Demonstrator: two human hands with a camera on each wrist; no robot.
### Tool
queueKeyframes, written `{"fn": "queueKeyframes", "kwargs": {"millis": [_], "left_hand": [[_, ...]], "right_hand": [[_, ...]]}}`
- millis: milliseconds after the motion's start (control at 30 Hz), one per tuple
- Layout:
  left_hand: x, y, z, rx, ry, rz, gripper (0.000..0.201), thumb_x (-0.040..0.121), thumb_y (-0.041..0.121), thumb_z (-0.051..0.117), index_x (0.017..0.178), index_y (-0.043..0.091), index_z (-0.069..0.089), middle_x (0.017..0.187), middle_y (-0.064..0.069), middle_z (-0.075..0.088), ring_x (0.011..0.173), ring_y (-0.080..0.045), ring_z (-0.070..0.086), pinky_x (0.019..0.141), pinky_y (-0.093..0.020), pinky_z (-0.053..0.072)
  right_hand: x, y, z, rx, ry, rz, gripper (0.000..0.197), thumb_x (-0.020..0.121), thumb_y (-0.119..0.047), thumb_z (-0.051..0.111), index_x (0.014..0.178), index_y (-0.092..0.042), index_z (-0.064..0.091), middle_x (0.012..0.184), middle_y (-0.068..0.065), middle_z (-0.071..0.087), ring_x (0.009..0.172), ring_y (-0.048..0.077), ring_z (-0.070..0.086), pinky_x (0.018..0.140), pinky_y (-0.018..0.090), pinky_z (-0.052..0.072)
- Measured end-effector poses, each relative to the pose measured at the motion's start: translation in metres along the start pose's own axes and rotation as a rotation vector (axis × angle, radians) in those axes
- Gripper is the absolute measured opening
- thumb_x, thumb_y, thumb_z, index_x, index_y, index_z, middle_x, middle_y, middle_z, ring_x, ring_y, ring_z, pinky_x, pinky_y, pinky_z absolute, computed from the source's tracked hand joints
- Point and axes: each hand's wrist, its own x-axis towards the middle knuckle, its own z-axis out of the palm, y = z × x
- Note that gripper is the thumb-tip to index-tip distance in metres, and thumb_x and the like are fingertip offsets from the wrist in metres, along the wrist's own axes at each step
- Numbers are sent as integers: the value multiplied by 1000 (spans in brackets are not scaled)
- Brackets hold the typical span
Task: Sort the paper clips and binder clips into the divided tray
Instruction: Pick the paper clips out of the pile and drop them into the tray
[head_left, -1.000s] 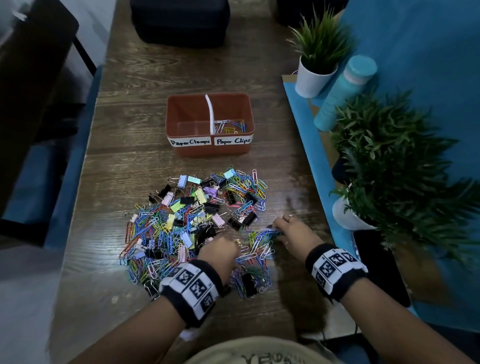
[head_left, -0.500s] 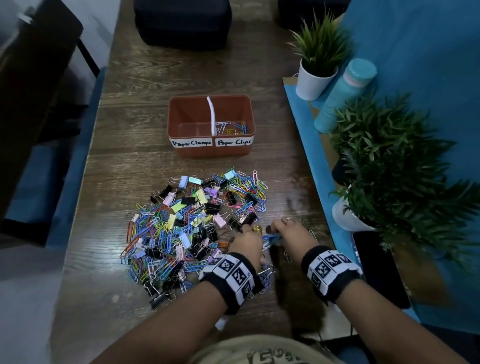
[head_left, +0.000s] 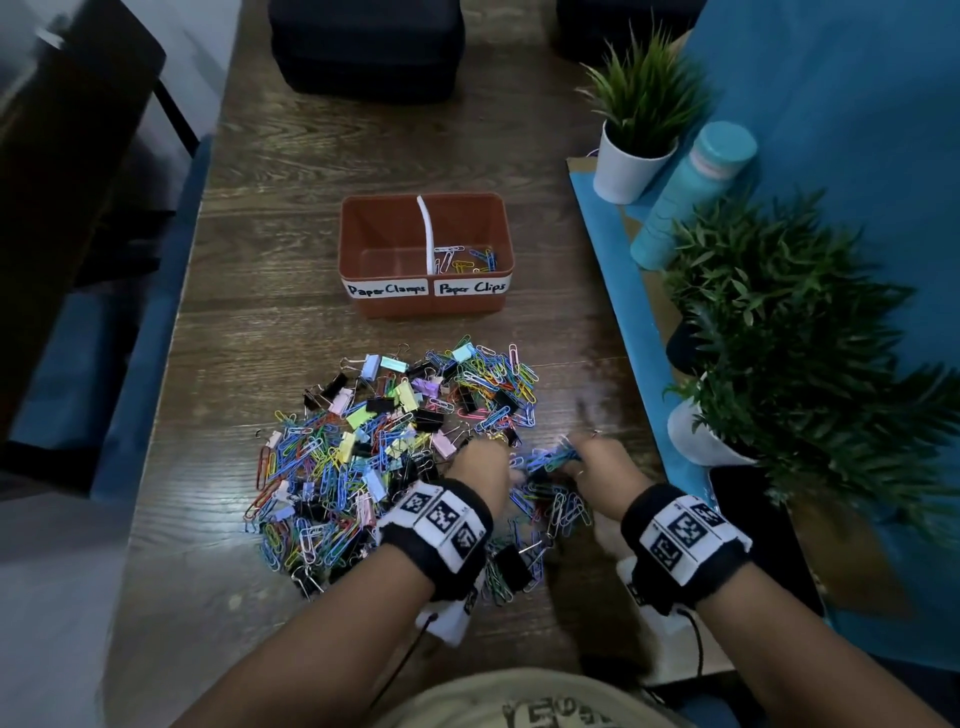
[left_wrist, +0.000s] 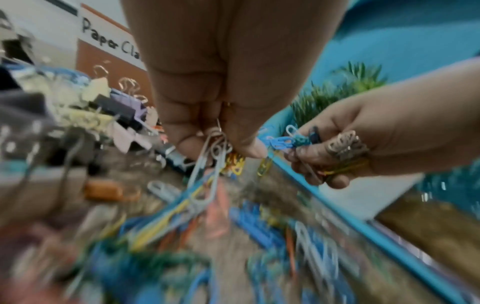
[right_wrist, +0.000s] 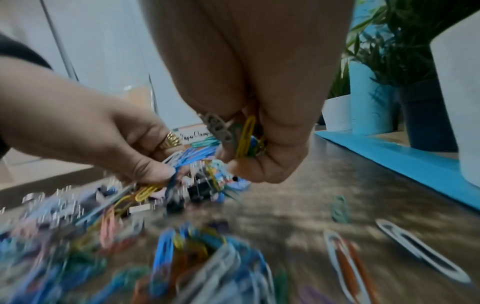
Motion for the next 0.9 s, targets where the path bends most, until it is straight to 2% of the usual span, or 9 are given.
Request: {"fn": "queueKeyframes", "kwargs": {"millis": [133,233,300,400,533,633,733,800,900], "left_hand": [[-9,-2,-51,-143,167,25,24,94,18,52,99,-2,63,94,-11,63,85,-21,60,82,-27,47],[-8,-3,-110,-228,294,32,21,93,24,54,86,6,63,74,-4,54,70,-16,48,70,-26,40],[5,-3,-146,-249,381,20,20,92,26,56,85,8,62,70,-4,49,71,-18,47,66,-25,36],[37,1,-193,-209,469,-8,35,91,32,57,94,-2,65,89,-19,61,87,-28,58,73,-32,41],[90,-1,-229,-180,463,-131,46,85,45,61,101,2,62,108,-17,65,100,-33,61,78,-31,44],[113,-5,-236,-155,470,-156,42,79,53,61,80,11,60,102,-16,68,94,-33,64,84,-36,50],[115,2,-233,-136,354,-77,43,96,40,42,109,4,61,119,-19,61,109,-33,57,92,-35,43],[100,4,-228,-122,332,43,42,99,32,37,124,3,53,128,-17,56,118,-30,52,96,-30,39],[63,-1,-200,-111,404,216,31,94,24,50,123,13,56,123,-7,60,113,-22,56,90,-21,39]], "right_hand": [[4,-19,-37,178,121,-33,22,94,-11,49,113,-2,55,95,13,59,91,25,55,64,22,28],[24,-39,-75,298,249,-32,15,92,-12,52,80,-21,55,70,-2,50,82,22,51,65,22,28],[49,-56,-99,372,306,-46,16,92,-13,53,79,-23,52,68,-2,50,80,20,50,67,24,33],[96,-89,-127,356,351,-43,21,92,-21,54,102,-5,64,90,12,62,89,27,60,72,29,41],[137,-134,-150,232,354,31,34,91,-28,56,112,-1,61,115,14,64,105,27,60,73,25,41],[150,-146,-152,203,250,12,37,91,-35,53,110,-4,62,114,14,64,100,27,62,71,26,43],[147,-137,-150,240,266,-18,32,92,-29,51,107,-4,64,110,12,66,96,26,65,83,32,52],[132,-121,-143,257,382,-85,24,93,-19,50,103,-4,67,104,6,67,95,19,62,91,25,46],[92,-86,-115,287,388,-180,15,89,-9,54,95,-9,67,95,3,67,85,10,54,84,17,39]]}}
